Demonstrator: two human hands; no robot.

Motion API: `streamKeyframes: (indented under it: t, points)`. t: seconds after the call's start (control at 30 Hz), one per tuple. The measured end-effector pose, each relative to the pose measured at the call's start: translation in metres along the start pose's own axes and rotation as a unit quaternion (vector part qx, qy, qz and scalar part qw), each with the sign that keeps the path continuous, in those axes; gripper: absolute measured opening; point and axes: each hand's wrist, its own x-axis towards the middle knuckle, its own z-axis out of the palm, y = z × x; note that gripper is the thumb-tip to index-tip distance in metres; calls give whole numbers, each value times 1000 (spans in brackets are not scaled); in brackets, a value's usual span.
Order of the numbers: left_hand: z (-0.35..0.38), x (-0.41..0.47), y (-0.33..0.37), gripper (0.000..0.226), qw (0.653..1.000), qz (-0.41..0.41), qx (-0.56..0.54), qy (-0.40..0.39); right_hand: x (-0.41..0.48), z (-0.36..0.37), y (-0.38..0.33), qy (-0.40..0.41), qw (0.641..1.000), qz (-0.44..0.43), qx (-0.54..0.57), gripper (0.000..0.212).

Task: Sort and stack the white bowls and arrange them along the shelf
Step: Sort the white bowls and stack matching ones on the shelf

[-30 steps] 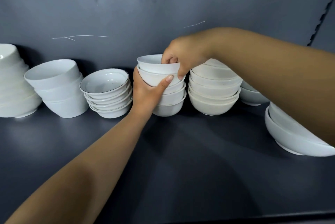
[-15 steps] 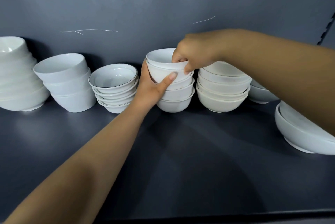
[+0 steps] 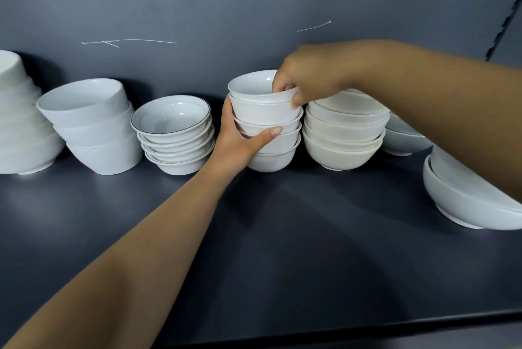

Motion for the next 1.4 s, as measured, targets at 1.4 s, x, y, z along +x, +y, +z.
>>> streamKeyframes:
  t: [1.4]
  points:
    - [81,-72,60,51,924,322,158,-133,-219,154,16,622,654,364,229,29]
